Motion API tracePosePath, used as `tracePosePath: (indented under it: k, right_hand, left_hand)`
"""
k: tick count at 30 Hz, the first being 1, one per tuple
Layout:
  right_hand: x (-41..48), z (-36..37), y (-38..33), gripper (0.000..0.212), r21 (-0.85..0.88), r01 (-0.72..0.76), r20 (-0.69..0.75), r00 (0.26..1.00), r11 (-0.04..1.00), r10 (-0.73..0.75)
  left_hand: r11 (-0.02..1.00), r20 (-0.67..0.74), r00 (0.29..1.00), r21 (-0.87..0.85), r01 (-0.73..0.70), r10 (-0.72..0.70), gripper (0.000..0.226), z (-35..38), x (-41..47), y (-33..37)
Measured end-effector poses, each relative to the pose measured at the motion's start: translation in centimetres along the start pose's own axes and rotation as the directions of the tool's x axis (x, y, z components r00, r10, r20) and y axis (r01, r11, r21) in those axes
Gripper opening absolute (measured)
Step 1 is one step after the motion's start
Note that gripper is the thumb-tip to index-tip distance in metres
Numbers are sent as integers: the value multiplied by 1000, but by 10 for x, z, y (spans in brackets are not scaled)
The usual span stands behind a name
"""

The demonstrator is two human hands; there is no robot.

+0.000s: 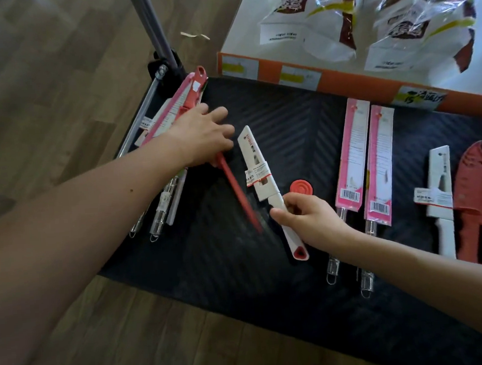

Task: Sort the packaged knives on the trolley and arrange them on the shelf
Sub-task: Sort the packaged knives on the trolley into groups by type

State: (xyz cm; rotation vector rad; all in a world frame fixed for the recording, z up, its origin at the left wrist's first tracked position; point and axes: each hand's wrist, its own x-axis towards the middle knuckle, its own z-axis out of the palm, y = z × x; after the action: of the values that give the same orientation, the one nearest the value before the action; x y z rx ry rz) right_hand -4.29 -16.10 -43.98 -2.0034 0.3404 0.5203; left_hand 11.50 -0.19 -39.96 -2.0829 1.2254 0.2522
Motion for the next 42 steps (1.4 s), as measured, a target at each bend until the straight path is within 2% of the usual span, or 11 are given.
tracePosePath:
  k: [2, 6, 8, 10, 12, 15, 18, 23, 26, 32, 42]
  right_hand:
    - [-3, 0, -1, 25, 83, -19, -21, 1000, 996, 21]
    - [-15, -14, -3, 25, 260, -87, -36, 994, 962, 100]
    - [-27, -27, -4, 17, 298, -101, -19, 994, 949, 111]
    - [-40, -40, -1, 14, 311, -98, -24, 994, 945, 111]
    - [-54, -52, 2, 12, 345, -100, -40, 992, 933, 121]
    - [-73, -67, 8, 10, 429, -92, -67, 989, 899, 133]
    - [-86, -76, 14, 13, 463, -64, -91, 989, 884, 119]
    - [-98, -86, 25, 18, 507, -24, -130, 986, 862, 104]
    - [-100, -90, 38, 14, 522, -33, -157, 979, 853, 134]
    - [-107, -99, 62, 13, 509, -61, -162, 973, 859, 166]
    - [-129, -116, 101, 12, 516, -116, -171, 957, 849, 235]
  left_hand:
    - [999, -75, 997, -28, -28, 26, 37, -2, -1, 5]
    - [977, -131, 989, -212, 41, -70, 30, 5, -10, 19]
    - [951, -264, 958, -308, 32, -117, 22, 7, -20, 27]
    - [920, -360, 910, -387, 56, -207, 13, 3, -31, 29]
    - [839, -331, 880, -530, 127, -342, 16, -7, -35, 34]
    - [573, -146, 869, -800, 178, -473, 26, -28, -33, 58]
    - [279, -43, 897, -956, 90, -439, 27, -53, -25, 93]
    - [-276, 143, 962, -958, 76, -232, 21, -87, -8, 135]
    - [-470, 203, 966, -876, 107, -158, 18, -97, 4, 149]
    - [-511, 231, 963, -850, 131, -136, 21, -104, 18, 174]
    - [-412, 213, 974, -896, 163, -78, 20, -124, 32, 208]
